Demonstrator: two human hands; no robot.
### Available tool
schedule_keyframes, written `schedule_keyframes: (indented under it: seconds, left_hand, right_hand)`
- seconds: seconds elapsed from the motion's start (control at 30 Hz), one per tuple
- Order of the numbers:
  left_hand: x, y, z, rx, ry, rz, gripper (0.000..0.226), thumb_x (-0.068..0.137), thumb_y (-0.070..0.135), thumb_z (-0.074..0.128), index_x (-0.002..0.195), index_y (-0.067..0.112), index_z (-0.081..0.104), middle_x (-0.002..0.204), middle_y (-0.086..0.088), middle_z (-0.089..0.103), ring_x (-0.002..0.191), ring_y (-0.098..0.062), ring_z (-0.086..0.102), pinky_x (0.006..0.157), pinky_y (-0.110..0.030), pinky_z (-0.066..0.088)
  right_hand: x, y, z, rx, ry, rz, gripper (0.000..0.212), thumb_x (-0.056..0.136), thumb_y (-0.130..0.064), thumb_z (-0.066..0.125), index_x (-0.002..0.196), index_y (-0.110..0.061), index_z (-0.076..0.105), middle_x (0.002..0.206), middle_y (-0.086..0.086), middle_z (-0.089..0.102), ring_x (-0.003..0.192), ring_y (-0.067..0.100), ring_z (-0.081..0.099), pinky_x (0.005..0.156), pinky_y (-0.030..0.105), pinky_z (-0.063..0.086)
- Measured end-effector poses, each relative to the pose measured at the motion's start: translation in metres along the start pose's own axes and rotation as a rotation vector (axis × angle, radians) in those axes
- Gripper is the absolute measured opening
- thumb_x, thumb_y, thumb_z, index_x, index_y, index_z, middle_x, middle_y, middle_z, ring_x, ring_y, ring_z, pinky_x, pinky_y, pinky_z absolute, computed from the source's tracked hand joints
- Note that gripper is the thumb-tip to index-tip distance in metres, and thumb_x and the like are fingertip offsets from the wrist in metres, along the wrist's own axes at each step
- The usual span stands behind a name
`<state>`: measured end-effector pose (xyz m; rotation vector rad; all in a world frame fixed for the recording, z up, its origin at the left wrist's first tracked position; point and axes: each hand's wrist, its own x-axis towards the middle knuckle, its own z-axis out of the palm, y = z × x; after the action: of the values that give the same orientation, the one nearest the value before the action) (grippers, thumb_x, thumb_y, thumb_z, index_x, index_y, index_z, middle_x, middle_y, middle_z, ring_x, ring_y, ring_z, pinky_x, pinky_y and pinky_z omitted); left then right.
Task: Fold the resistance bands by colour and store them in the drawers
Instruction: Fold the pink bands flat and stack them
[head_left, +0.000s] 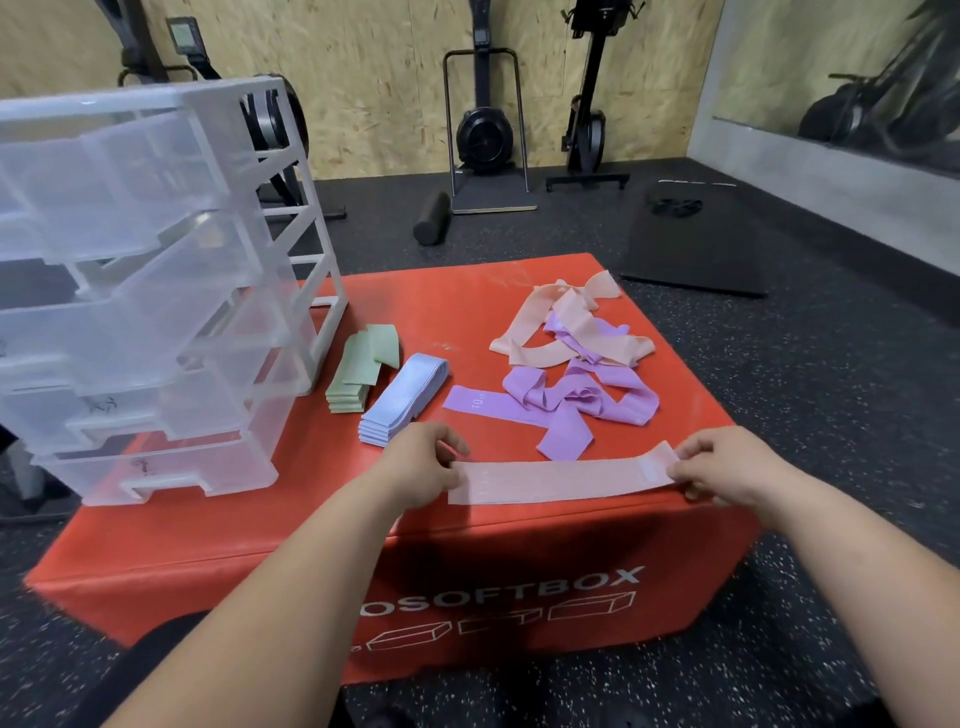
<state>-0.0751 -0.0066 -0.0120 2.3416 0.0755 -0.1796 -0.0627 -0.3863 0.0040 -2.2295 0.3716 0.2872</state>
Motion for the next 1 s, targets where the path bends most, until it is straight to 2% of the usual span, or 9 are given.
schedule_keyframes:
  seconds: [0.17, 0.27, 0.4, 0.5, 0.57, 0.67, 0.83, 0.93, 1.0]
  left_hand:
    - [0.003, 0.001, 0.000, -0.025, 0.033, -0.045, 0.032, 0.079, -0.002, 0.077, 0.103, 0.020, 0.075, 0.087, 0.001, 0.070, 0.069, -0.015, 0.062, 0.065, -0.024, 0.051]
    - [0.003, 0.001, 0.000, 0.048, 0.004, -0.036, 0.031, 0.080, -0.001, 0.076, 0.100, 0.023, 0.074, 0.088, 0.003, 0.073, 0.072, -0.015, 0.065, 0.069, -0.029, 0.057]
    - [0.003, 0.007, 0.000, 0.274, -0.017, 0.037, 0.038, 0.078, 0.007, 0.075, 0.110, 0.028, 0.068, 0.093, 0.010, 0.069, 0.085, -0.014, 0.067, 0.067, -0.025, 0.050]
    - [0.006, 0.014, -0.004, 0.420, 0.005, 0.095, 0.054, 0.075, 0.014, 0.082, 0.124, 0.028, 0.065, 0.107, 0.004, 0.066, 0.094, -0.019, 0.064, 0.077, -0.031, 0.053]
    - [0.009, 0.021, -0.010, 0.461, 0.026, 0.135, 0.057, 0.077, 0.019, 0.084, 0.130, 0.027, 0.064, 0.115, 0.002, 0.063, 0.097, -0.018, 0.062, 0.082, -0.033, 0.053]
    - [0.015, 0.036, -0.019, 0.381, 0.020, 0.180, 0.057, 0.081, 0.026, 0.084, 0.134, 0.026, 0.063, 0.121, 0.002, 0.064, 0.103, -0.017, 0.062, 0.084, -0.031, 0.050]
    - [0.032, 0.047, -0.012, 0.274, 0.064, 0.203, 0.052, 0.083, 0.030, 0.083, 0.131, 0.027, 0.064, 0.120, 0.004, 0.066, 0.100, -0.016, 0.061, 0.082, -0.030, 0.048]
    - [0.047, 0.049, 0.000, 0.254, 0.106, 0.201, 0.049, 0.083, 0.031, 0.082, 0.128, 0.028, 0.065, 0.118, 0.005, 0.067, 0.096, -0.016, 0.061, 0.080, -0.030, 0.047]
    - [0.057, 0.052, 0.005, 0.296, 0.123, 0.223, 0.047, 0.084, 0.030, 0.079, 0.128, 0.028, 0.065, 0.121, 0.004, 0.067, 0.101, -0.019, 0.063, 0.084, -0.035, 0.052]
  right_hand:
    - [-0.001, 0.002, -0.004, -0.103, -0.015, -0.014, 0.014, 0.076, -0.005, 0.082, 0.088, -0.009, 0.076, 0.059, 0.005, 0.069, 0.053, 0.021, 0.063, 0.047, 0.026, 0.045]
    - [0.006, 0.004, -0.004, -0.306, 0.012, -0.066, 0.017, 0.066, -0.016, 0.085, 0.080, -0.020, 0.077, 0.065, -0.003, 0.075, 0.062, 0.021, 0.072, 0.066, 0.035, 0.061]
    - [0.009, -0.003, -0.006, -0.600, 0.068, -0.098, 0.031, 0.058, -0.038, 0.083, 0.083, -0.033, 0.066, 0.086, -0.012, 0.069, 0.080, 0.012, 0.065, 0.077, 0.033, 0.058]
    - [0.011, -0.012, -0.010, -0.700, 0.037, -0.093, 0.045, 0.054, -0.044, 0.083, 0.094, -0.037, 0.061, 0.094, -0.012, 0.065, 0.088, 0.017, 0.064, 0.080, 0.035, 0.059]
    - [0.013, -0.023, -0.016, -0.725, 0.014, -0.116, 0.048, 0.057, -0.046, 0.085, 0.100, -0.037, 0.063, 0.100, -0.009, 0.067, 0.090, 0.018, 0.065, 0.083, 0.035, 0.059]
    - [0.019, -0.046, -0.027, -0.683, -0.005, -0.183, 0.047, 0.073, -0.052, 0.086, 0.112, -0.035, 0.068, 0.108, -0.007, 0.066, 0.098, 0.019, 0.066, 0.089, 0.034, 0.056]
    - [0.034, -0.077, -0.018, -0.523, -0.010, -0.351, 0.041, 0.080, -0.050, 0.083, 0.115, -0.033, 0.071, 0.107, -0.007, 0.071, 0.099, 0.017, 0.066, 0.087, 0.031, 0.050]
    - [0.044, -0.086, 0.007, -0.568, -0.022, -0.444, 0.049, 0.082, -0.049, 0.081, 0.127, -0.036, 0.067, 0.121, -0.003, 0.069, 0.106, 0.019, 0.066, 0.092, 0.034, 0.052]
    - [0.054, -0.087, 0.023, -0.663, -0.046, -0.534, 0.059, 0.081, -0.049, 0.079, 0.137, -0.040, 0.061, 0.139, 0.001, 0.059, 0.123, 0.024, 0.059, 0.101, 0.039, 0.050]
